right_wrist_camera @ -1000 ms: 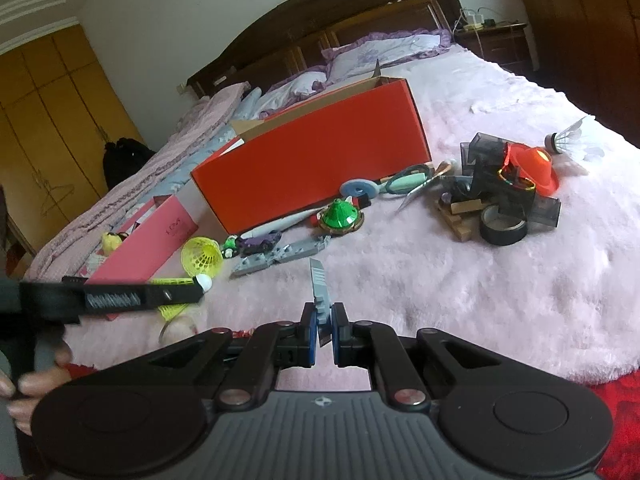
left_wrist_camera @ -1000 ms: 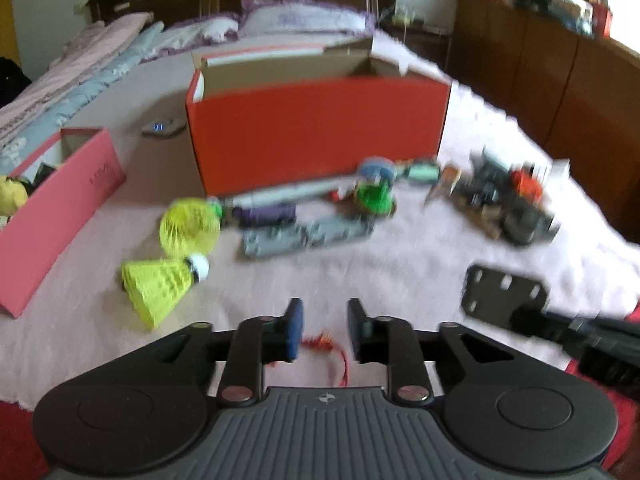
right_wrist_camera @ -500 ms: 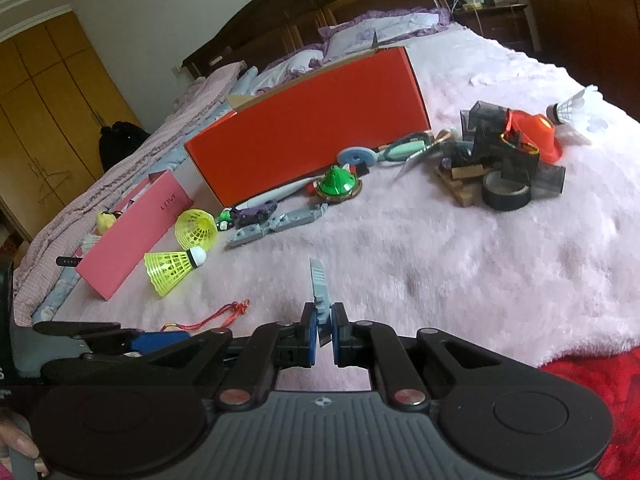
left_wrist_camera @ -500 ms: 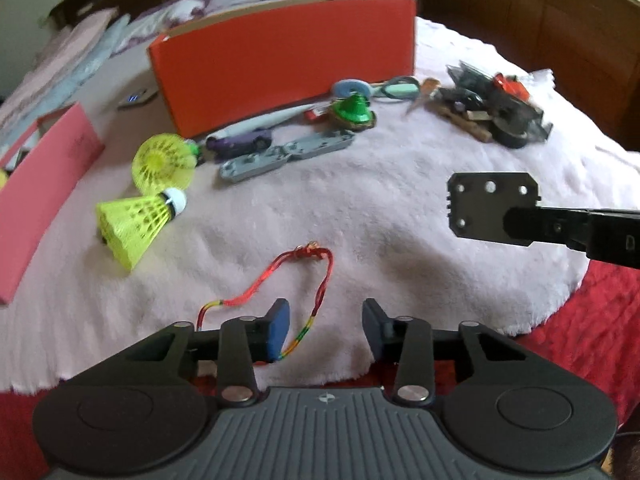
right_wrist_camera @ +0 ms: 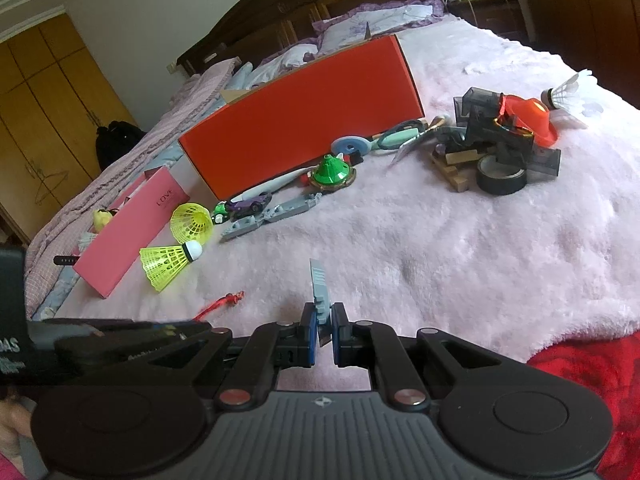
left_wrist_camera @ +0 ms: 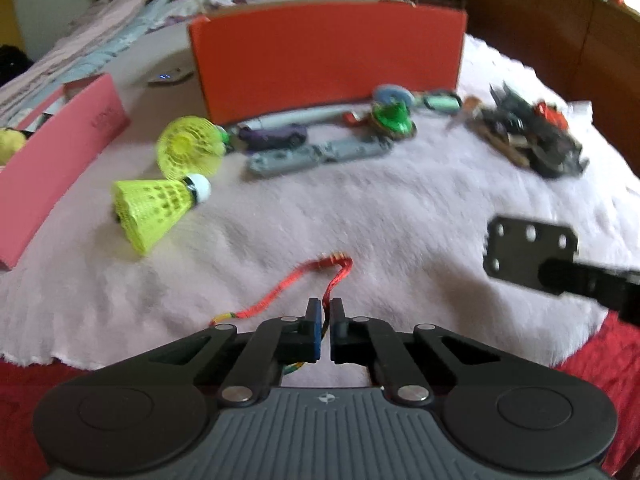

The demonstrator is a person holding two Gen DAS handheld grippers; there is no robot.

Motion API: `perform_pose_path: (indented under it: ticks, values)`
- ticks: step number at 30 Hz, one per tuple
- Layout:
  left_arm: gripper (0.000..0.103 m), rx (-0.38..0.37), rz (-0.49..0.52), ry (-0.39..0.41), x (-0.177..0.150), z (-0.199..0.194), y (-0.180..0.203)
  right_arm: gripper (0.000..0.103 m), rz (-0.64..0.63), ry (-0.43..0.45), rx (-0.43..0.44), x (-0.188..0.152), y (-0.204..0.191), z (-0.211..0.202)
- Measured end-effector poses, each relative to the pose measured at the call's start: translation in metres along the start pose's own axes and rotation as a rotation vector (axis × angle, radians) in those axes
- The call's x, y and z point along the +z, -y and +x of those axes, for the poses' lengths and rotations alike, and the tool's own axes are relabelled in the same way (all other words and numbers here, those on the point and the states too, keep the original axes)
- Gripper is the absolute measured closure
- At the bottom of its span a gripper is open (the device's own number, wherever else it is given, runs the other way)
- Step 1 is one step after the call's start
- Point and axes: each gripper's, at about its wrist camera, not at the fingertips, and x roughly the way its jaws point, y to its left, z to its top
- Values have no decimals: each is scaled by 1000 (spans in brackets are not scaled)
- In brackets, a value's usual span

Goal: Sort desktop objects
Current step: 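Carry the rainbow string and grey plate over the red box, then open both grippers over the red box to drop string and plate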

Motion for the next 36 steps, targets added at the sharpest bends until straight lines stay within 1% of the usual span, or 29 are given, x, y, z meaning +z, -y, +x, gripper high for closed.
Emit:
perform_pose_path:
  ticks: [8, 14, 22, 25, 29, 31, 33, 36]
  values:
    - [98, -27, -35, 104, 23, -35, -5, 94, -2, 15, 4, 3, -1, -4]
    - [98, -52, -48, 163, 43, -54, -6, 94, -5, 32, 17, 9, -3, -8]
    - [98, -65, -29, 243, 76, -69, -7, 94, -35, 66, 51, 34, -15, -11]
    - [98, -67, -15, 284, 96, -73, -9, 94, -60, 95, 72, 54, -21, -11]
    - [98, -61, 8, 368, 141, -77, -13, 94, -85, 145, 117, 97, -29, -6]
    - [98, -62, 10, 405, 165, -77, -15, 94, -97, 173, 143, 124, -35, -1]
    - [98, -69, 7, 432, 190, -73, -16, 94, -117, 204, 156, 150, -42, 6]
    - [97, -74, 3, 436, 229, -56, -16, 95, -149, 240, 172, 190, -55, 24]
